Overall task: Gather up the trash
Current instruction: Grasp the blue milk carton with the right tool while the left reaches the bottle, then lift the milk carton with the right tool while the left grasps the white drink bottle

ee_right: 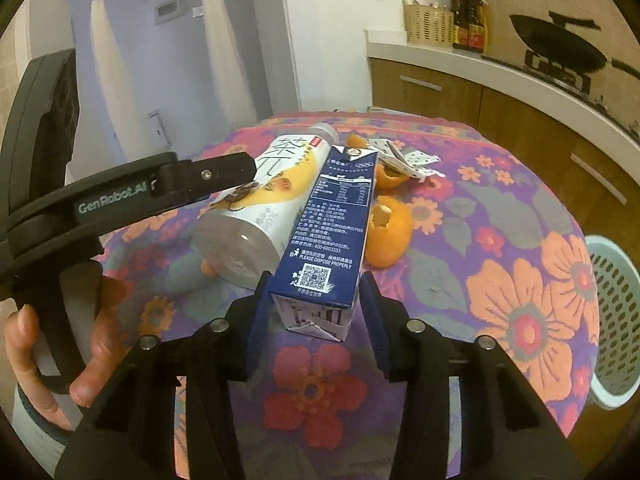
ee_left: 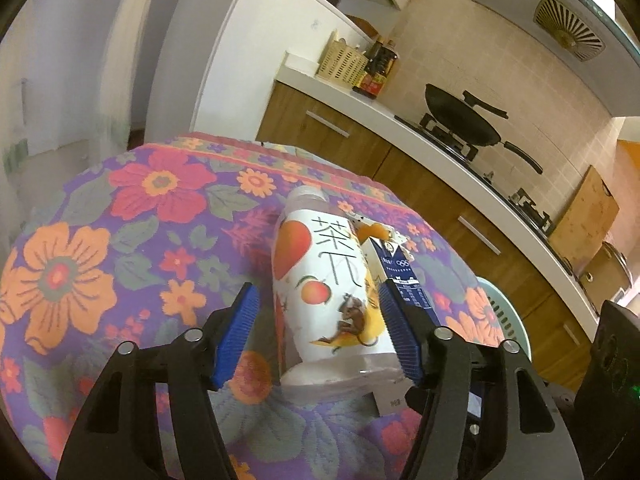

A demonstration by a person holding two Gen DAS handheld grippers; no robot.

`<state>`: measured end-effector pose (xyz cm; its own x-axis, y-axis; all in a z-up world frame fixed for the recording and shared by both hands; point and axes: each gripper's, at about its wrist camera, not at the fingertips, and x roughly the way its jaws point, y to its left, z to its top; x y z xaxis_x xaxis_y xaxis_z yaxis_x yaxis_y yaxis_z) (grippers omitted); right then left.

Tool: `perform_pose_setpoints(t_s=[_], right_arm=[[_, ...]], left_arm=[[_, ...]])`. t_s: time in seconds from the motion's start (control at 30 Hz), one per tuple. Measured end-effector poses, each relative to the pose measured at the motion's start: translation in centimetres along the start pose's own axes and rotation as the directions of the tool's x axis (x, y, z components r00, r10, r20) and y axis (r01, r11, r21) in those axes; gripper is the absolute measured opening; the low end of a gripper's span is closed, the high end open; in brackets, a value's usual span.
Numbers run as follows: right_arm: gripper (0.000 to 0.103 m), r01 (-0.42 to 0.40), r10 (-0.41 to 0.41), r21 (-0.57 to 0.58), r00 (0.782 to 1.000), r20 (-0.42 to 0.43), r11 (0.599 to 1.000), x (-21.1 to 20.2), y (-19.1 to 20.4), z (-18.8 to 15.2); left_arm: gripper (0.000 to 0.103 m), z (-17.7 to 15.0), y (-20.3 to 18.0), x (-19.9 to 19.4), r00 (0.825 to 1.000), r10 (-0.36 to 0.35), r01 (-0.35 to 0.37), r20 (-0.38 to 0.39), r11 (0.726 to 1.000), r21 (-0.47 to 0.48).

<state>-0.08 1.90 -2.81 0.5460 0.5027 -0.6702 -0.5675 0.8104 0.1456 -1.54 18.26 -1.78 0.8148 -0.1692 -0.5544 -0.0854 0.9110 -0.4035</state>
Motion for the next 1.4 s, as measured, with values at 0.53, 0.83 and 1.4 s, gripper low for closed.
perform_pose_setpoints(t_s=[0.53, 0.83, 1.4], right_arm=[[0.038, 0.048, -0.048, -0.028, 0.999, 0.018, 0.998, -5.9, -3.7, -4.3], [0.041, 0.054, -0.054, -0.037, 0.999, 0.004, 0.998, -6.8, -4.4, -4.8], [0.036, 0.157, -0.157, -0.007, 0.987, -0.031, 0.988, -1.7, -2.8, -1.8]], left_arm=[[0.073, -1.4, -3.9, 2.8, 0.987, 0.149, -0.138, -0.063, 0.979, 0.152], [0.069, -1.3, -4.7, 3.8, 0.971, 0.231, -0.216, -0.065, 0.959, 0.181], [0.060, -0.4, 0.1, -3.6, 0.978, 0.208, -0.208, 0.015, 0.976, 0.064]])
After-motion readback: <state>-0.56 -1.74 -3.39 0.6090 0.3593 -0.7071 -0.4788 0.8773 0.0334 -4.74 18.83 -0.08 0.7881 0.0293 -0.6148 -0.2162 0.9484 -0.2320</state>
